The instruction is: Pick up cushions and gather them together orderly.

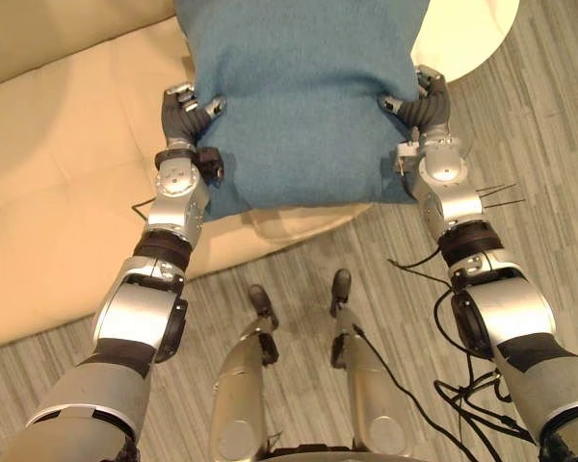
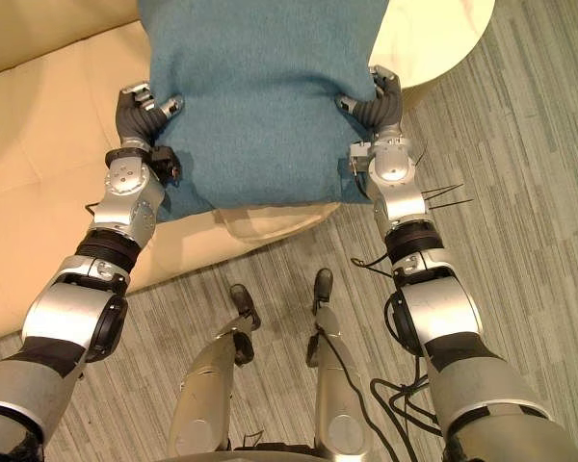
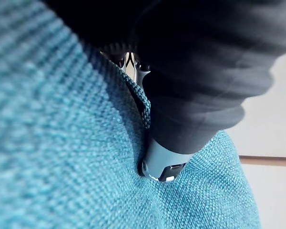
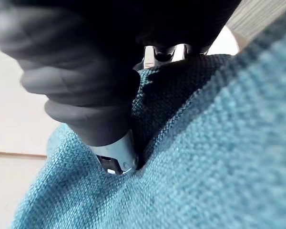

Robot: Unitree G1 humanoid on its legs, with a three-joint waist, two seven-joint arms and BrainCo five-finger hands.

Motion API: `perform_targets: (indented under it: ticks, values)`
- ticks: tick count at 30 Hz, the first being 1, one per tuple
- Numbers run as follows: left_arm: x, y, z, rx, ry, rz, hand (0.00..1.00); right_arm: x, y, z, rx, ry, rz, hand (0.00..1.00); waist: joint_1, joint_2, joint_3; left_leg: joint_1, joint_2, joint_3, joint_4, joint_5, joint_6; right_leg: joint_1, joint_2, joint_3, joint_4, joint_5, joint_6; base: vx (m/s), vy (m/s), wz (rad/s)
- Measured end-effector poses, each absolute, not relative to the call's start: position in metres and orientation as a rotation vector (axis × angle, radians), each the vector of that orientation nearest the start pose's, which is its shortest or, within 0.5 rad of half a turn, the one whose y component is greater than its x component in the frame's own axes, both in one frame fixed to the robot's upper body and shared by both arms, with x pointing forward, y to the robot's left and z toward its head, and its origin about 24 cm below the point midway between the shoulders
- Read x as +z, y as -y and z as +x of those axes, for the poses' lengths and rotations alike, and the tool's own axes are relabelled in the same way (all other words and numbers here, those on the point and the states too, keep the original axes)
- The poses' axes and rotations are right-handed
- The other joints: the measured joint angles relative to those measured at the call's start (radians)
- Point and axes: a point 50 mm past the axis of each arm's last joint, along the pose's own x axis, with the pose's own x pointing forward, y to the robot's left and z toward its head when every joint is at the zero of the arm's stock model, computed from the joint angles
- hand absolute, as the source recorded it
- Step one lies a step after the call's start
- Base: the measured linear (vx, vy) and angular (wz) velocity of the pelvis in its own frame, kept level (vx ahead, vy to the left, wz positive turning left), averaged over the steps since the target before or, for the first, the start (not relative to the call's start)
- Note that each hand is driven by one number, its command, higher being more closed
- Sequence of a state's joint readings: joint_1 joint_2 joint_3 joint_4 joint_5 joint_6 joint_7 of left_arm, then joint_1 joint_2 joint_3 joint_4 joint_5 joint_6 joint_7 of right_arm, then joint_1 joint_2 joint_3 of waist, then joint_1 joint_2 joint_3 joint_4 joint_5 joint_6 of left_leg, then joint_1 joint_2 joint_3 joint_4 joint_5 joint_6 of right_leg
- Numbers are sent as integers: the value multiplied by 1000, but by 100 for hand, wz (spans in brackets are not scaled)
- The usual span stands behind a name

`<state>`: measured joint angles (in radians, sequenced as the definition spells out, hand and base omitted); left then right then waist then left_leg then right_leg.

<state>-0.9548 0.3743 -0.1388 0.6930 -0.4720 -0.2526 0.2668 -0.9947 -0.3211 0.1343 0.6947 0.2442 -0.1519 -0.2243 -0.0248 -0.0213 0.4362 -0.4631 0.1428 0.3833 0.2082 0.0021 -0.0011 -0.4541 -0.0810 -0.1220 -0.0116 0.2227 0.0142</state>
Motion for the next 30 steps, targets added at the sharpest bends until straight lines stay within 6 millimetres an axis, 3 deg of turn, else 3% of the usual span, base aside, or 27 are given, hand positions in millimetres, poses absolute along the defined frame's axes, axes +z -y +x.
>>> perform_targets:
  ticks: [8, 10, 15, 19, 22, 24, 26, 28, 29, 30]
  values:
    - [148, -162, 331, 101, 437, -204, 100, 143, 150, 342, -35, 363, -16, 100, -1, 1, -8, 167, -16, -37, -70, 1, -10, 172, 5, 11, -41, -16, 17, 73, 1, 11]
    - [118, -160, 305, 111, 378, -201, 100, 121, 149, 317, -23, 340, 6, 100, 2, 4, -69, 180, -28, -51, -98, 5, -16, 185, -7, 4, -45, -49, 28, 62, -7, 22]
    - [76, -157, 253, 147, 266, -232, 100, 94, 148, 274, -4, 300, -13, 100, 16, 3, -185, 270, -40, -72, -175, 21, -37, 253, -9, -20, -44, -82, 34, 77, 6, 13]
    - [57, -157, 221, 154, 203, -255, 100, 86, 141, 250, 28, 299, -5, 100, 17, 5, -268, 357, -53, -74, -212, 21, -37, 323, -18, -26, -41, -107, 46, 95, 22, 4]
    - [52, -157, 214, 167, 189, -264, 100, 81, 138, 244, 43, 289, 0, 100, 27, 9, -282, 388, -58, -70, -211, 20, -37, 324, -31, -18, 24, -143, 55, 11, 43, 0]
    - [52, -156, 213, 158, 185, -262, 100, 76, 140, 240, 39, 267, 2, 100, 28, 8, -282, 390, -64, -88, -194, 17, -34, 287, -45, -9, 148, -203, 59, -50, 36, 33]
    - [49, -155, 214, 151, 173, -256, 100, 68, 142, 237, 32, 233, -2, 100, 17, 7, -281, 366, -78, -149, -142, 6, -16, 236, -66, 107, 357, -294, 85, -96, 2, 91]
    - [48, -157, 214, 149, 170, -243, 100, 67, 140, 237, 39, 230, -3, 100, 10, 4, -282, 331, -88, -226, -95, 1, -10, 202, -73, 184, 557, -389, 67, -67, -105, 121]
    - [48, -158, 214, 148, 170, -238, 100, 67, 139, 237, 41, 231, -4, 100, 10, 3, -283, 321, -92, -249, -83, 2, -12, 203, -72, 188, 600, -405, 68, -64, -223, 120]
    - [49, -160, 214, 148, 173, -228, 100, 67, 137, 237, 53, 234, -5, 100, 34, -6, -291, 284, -95, -282, -60, 13, -27, 207, -60, 200, 598, -435, 73, -69, -264, 91]
